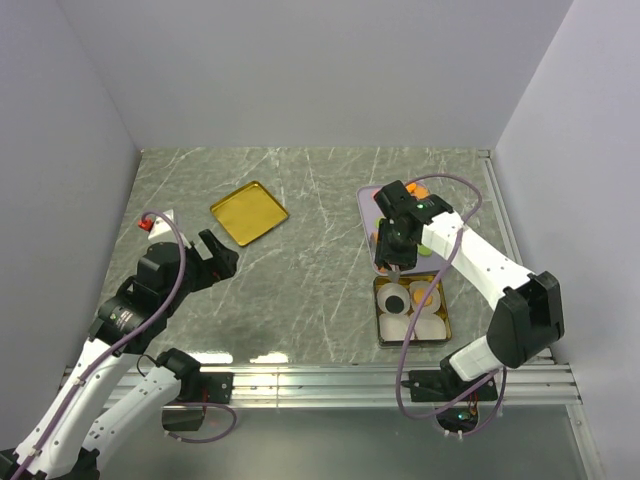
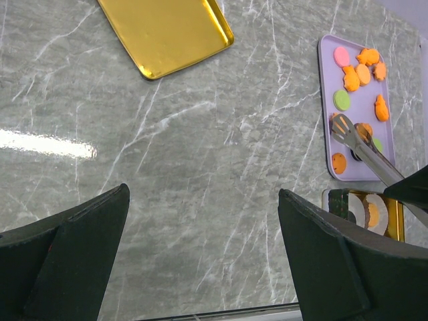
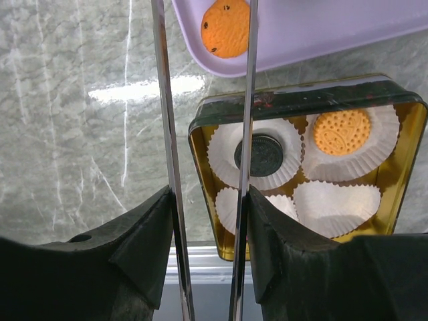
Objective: Pack the cookies
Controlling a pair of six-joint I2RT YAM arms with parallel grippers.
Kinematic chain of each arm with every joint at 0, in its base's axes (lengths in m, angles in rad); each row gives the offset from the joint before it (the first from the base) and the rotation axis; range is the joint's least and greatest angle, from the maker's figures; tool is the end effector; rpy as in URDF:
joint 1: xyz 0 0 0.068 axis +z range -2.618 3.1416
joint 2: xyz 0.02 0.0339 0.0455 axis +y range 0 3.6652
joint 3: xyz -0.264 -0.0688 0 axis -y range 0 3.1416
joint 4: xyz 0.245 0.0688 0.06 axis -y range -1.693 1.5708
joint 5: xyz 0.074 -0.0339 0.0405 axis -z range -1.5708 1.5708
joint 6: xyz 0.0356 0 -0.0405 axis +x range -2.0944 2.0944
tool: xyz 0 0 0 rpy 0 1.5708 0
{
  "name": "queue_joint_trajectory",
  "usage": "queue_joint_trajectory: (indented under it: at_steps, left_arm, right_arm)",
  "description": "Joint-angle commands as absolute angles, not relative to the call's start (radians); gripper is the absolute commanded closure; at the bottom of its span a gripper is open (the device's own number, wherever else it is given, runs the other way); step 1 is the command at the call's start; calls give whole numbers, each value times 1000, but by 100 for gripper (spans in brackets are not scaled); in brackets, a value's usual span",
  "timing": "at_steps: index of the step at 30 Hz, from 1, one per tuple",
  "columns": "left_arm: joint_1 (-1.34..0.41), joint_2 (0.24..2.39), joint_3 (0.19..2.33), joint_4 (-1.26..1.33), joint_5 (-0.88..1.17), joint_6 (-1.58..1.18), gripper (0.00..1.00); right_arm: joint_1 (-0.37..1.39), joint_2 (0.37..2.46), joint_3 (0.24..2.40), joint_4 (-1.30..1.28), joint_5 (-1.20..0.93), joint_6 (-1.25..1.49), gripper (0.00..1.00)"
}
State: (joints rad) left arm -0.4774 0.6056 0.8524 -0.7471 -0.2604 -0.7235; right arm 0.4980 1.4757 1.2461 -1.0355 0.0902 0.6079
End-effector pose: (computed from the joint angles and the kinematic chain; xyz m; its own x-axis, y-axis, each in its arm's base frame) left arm 0.1117 -0.0474 0.3298 -0.4804 -0.4717 -0.7394 -0.0997 0.8670 -0.4883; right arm 0.2476 0.1310 0.2746 -0.9458 0.1332 -0.2961 0.1076 0.9890 0.1014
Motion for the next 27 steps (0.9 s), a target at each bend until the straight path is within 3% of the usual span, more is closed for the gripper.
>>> queue_joint_trajectory:
  at_steps: [1, 10, 17, 27]
  left_arm:
    - [-477, 607, 865, -742, -273, -732, 1]
    - [-476, 604, 865, -742, -276, -733, 1]
    - [-477, 601, 865, -741, -276, -735, 0]
    - [-476, 609, 864, -738, -267, -729, 1]
  right_arm:
    - [505, 1489, 1308, -1006, 114, 595, 49]
    - [505, 1511, 1324, -1002, 112, 597, 51]
    - [505, 1516, 1325, -1002, 115, 594, 59]
    - [483, 1488, 1416, -1048, 138, 575, 61]
